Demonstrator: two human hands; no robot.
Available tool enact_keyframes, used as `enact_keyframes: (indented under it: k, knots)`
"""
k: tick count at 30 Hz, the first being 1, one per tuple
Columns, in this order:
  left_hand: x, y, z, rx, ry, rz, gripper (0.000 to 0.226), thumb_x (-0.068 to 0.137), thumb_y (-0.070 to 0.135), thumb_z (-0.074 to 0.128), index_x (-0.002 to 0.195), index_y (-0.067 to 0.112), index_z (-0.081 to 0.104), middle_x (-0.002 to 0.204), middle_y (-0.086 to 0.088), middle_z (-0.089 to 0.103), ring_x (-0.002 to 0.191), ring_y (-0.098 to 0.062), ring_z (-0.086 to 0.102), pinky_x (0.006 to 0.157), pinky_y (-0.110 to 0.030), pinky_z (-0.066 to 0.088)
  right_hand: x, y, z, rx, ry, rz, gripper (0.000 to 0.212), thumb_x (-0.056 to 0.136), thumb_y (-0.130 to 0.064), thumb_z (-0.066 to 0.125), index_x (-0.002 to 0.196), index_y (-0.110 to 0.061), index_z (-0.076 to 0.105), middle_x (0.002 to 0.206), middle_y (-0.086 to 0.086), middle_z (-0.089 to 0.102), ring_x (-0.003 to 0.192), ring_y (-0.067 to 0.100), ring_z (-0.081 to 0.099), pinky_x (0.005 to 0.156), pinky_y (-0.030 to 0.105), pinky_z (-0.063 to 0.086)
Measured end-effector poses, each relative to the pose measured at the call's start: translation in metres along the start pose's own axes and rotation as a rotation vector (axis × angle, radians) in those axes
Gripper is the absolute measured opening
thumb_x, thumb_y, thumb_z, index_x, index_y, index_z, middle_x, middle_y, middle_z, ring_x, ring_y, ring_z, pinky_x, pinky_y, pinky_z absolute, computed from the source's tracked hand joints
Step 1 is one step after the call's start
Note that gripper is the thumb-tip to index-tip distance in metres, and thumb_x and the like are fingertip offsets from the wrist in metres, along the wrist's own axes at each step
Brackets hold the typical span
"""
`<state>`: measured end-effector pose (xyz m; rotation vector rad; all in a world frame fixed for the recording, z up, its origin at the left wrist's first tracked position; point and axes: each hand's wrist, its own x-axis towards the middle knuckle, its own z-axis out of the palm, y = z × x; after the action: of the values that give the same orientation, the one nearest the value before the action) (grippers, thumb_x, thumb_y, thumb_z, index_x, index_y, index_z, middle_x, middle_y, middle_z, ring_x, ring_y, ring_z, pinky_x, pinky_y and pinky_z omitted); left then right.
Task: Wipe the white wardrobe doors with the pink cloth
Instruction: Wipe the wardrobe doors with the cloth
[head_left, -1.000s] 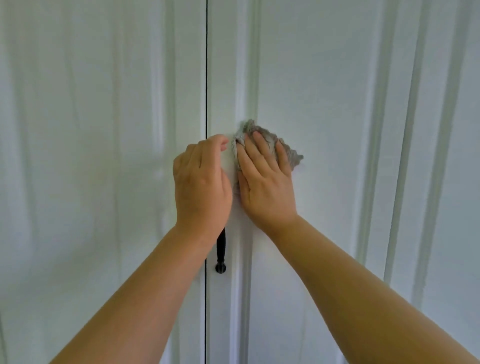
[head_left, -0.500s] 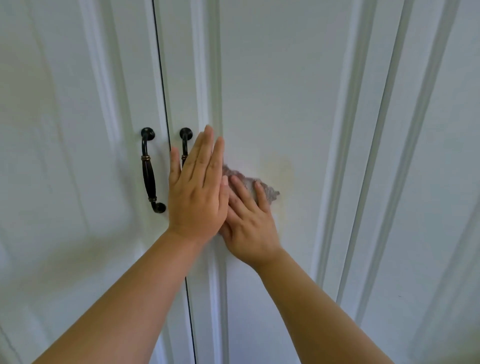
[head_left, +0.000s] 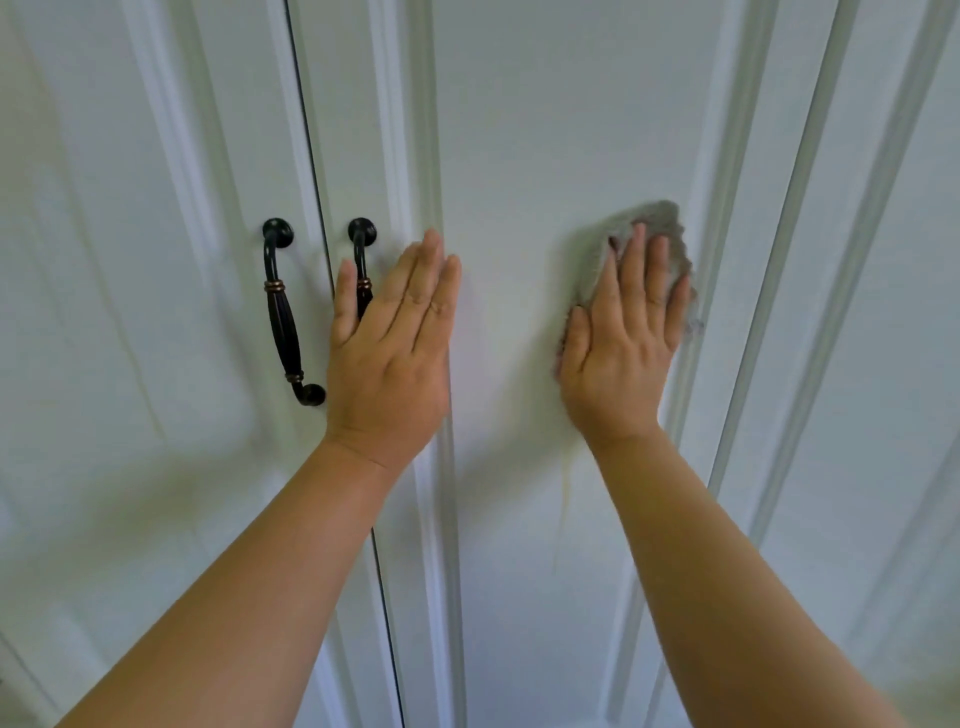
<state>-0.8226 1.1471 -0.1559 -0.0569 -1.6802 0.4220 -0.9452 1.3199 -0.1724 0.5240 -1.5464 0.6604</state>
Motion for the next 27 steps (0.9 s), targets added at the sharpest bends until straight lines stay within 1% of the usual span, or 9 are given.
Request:
enact_keyframes:
  k: [3,4,7,9,11,17,21,23,27]
  knots:
    - [-0.004,-0.010,-0.002,0.029,-0.048,0.097,0.049,0.101,0.000,0.033,0.149,0.005,0.043,0.155,-0.009,0.041,0.143,-0.024,0.041,0.122,-0.053,0.011,0.002,-0.031,0.006,-0.016,0.044,0.240,0.053,0.104,-0.026,0.032,0.154,-0.007,0.033,0.161,0.018,0.030,0.151,0.037,0.022,0.120,0.064,0.016]
    - [-0.004,-0.012,-0.004,0.037,-0.066,0.115,0.049,0.102,0.000,0.029,0.150,0.005,0.042,0.156,-0.010,0.041,0.143,-0.024,0.040,0.121,-0.054,0.012,0.000,-0.045,0.009,-0.011,0.029,0.227,0.052,0.104,-0.025,0.034,0.153,-0.009,0.035,0.161,0.017,0.027,0.151,0.038,0.022,0.120,0.064,0.014]
    - [-0.002,-0.012,-0.008,0.028,-0.068,0.081,0.050,0.104,0.001,0.021,0.152,0.003,0.036,0.159,-0.013,0.034,0.146,-0.027,0.034,0.121,-0.053,0.019,-0.016,-0.063,0.011,0.047,-0.091,-0.149,0.047,0.102,-0.024,0.043,0.148,-0.015,0.048,0.159,0.013,0.032,0.150,0.036,0.025,0.119,0.063,0.018]
    - [-0.001,-0.009,-0.006,0.013,-0.020,0.009,0.050,0.103,-0.004,0.026,0.152,0.000,0.032,0.160,-0.017,0.027,0.148,-0.030,0.028,0.123,-0.051,0.019,-0.018,-0.046,0.005,0.079,-0.151,-0.376,0.047,0.100,-0.025,0.052,0.146,-0.017,0.051,0.157,0.011,0.038,0.150,0.033,0.028,0.118,0.061,0.023]
    - [-0.002,-0.004,-0.002,0.008,0.036,-0.068,0.051,0.101,-0.008,0.030,0.151,-0.003,0.033,0.159,-0.019,0.024,0.148,-0.033,0.025,0.123,-0.050,0.015,-0.019,-0.022,0.000,0.069,-0.178,-0.456,0.049,0.100,-0.027,0.052,0.148,-0.017,0.047,0.158,0.009,0.038,0.150,0.031,0.028,0.119,0.059,0.024]
    - [-0.001,0.002,0.002,-0.046,0.080,-0.091,0.049,0.101,-0.009,0.029,0.149,-0.004,0.036,0.157,-0.020,0.027,0.146,-0.034,0.029,0.123,-0.050,0.019,-0.027,0.028,-0.018,0.023,-0.138,-0.059,0.054,0.104,-0.027,0.033,0.155,-0.009,0.026,0.162,0.014,0.023,0.152,0.033,0.017,0.120,0.060,0.021]
    - [-0.001,0.000,0.002,-0.093,0.085,-0.064,0.048,0.101,-0.009,0.028,0.148,-0.004,0.039,0.156,-0.019,0.032,0.146,-0.033,0.031,0.123,-0.049,0.018,-0.004,0.003,-0.009,-0.007,-0.072,0.065,0.052,0.104,-0.024,0.033,0.155,-0.010,0.030,0.161,0.021,0.027,0.151,0.041,0.018,0.119,0.065,0.018]
    - [0.002,0.001,0.004,-0.108,0.128,-0.081,0.045,0.103,-0.007,0.031,0.145,-0.003,0.045,0.154,-0.017,0.036,0.143,-0.031,0.036,0.123,-0.047,0.019,0.012,-0.029,0.001,-0.010,-0.042,0.056,0.050,0.103,-0.025,0.037,0.151,-0.012,0.041,0.160,0.020,0.030,0.150,0.042,0.022,0.119,0.066,0.014]
    - [0.003,0.000,0.006,-0.178,0.178,-0.104,0.041,0.103,-0.006,0.039,0.142,-0.002,0.047,0.151,-0.014,0.039,0.143,-0.027,0.036,0.124,-0.042,0.017,-0.006,-0.066,0.009,0.066,-0.085,-0.222,0.046,0.099,-0.023,0.053,0.145,-0.017,0.053,0.157,0.013,0.038,0.149,0.036,0.029,0.117,0.064,0.022]
